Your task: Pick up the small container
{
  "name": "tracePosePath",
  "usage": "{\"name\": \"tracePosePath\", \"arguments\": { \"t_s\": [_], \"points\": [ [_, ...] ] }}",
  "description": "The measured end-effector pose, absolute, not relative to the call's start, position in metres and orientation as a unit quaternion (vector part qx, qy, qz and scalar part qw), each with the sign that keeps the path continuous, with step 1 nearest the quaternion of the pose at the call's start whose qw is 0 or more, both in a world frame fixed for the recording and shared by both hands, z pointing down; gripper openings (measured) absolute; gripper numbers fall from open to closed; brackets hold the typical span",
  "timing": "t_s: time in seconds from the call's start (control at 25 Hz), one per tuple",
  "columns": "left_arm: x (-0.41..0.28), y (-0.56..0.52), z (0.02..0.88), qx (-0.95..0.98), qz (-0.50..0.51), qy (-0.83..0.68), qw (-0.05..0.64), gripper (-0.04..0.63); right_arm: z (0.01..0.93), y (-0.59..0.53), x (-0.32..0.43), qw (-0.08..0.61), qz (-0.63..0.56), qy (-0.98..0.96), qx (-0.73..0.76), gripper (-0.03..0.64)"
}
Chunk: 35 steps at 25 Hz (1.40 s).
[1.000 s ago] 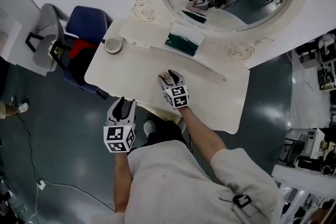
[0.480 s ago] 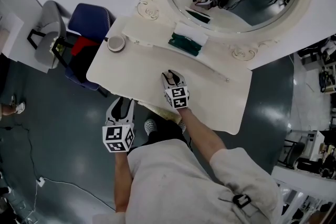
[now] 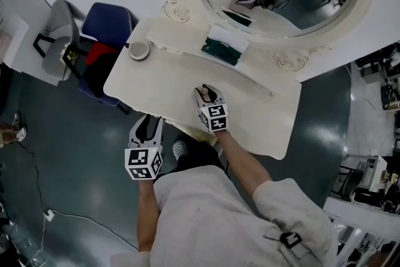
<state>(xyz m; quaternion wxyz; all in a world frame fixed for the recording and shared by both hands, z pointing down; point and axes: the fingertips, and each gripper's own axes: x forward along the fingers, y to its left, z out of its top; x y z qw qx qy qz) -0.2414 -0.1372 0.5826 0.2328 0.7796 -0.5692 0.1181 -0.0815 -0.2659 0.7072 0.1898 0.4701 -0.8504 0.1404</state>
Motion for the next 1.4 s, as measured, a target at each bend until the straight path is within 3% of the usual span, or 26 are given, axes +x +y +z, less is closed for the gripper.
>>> {"name": "tracePosePath", "arguments": {
  "t_s": [0.68, 1.4],
  "points": [
    [-0.203, -0.146, 0.582, 0.792, 0.096, -0.552, 0.244, 0.176, 0.619, -0.246, -0.067, 0.133, 0.138, -0.890, 0.413, 0.130],
    [-0.100, -0.177, 0.548, 0.814, 0.072, -0.530, 0.227, 0.175, 0.537, -0.220, 0.012, 0.120, 0.140, -0.892, 0.413, 0.130]
  ]
}}
